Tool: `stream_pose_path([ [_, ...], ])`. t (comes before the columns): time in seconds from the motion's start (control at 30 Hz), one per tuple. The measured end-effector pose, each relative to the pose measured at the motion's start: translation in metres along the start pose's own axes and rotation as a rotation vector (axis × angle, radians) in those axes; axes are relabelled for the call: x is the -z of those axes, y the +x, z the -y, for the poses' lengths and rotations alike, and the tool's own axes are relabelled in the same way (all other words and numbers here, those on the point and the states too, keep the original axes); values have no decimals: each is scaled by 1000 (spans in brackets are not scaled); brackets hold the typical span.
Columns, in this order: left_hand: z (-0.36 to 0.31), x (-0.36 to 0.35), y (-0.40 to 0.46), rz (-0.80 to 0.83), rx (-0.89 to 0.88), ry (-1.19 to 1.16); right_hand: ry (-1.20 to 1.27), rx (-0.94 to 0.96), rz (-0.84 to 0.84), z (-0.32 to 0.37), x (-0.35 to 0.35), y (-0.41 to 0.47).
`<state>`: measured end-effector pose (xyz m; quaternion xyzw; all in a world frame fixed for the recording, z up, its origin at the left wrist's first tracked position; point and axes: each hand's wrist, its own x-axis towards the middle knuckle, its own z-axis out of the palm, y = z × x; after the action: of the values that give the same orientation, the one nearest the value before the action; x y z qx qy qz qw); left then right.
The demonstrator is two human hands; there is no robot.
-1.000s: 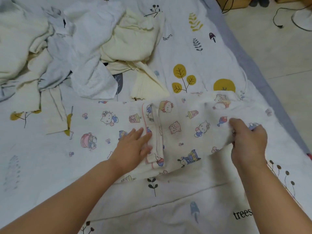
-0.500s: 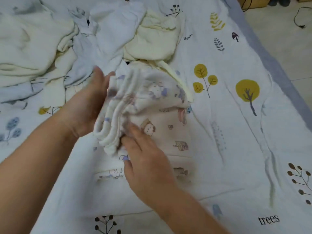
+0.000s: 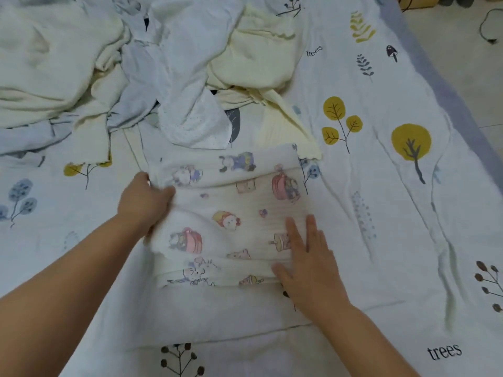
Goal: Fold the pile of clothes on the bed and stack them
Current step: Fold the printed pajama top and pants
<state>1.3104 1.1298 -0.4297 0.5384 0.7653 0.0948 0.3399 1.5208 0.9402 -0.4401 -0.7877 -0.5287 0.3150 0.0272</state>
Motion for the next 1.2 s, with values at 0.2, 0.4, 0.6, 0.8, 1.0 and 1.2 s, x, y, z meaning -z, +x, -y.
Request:
stream_pose_path([
  [0.2,-25,-23,-18,-189,-568,333,87,85,-34,-18,-10,-3],
  [0.4,-91,-78,-22,-38,-865,383,-13,96,-28,-21,-7,-2],
  [0.6,-130,-102,11,-102,-895,269,-70,58,-151,-26,0,-14],
  [0.8,-146,-118,25,-134,-854,528,-203,104,-325,-37,-10,-28],
  [1.0,-102,-100,-36,-246,-1116,295,112,32,-463,-6,17,-15],
  [1.2,0,-83,-25,95,-1079,846,-257,139,-278,14,-1,36],
])
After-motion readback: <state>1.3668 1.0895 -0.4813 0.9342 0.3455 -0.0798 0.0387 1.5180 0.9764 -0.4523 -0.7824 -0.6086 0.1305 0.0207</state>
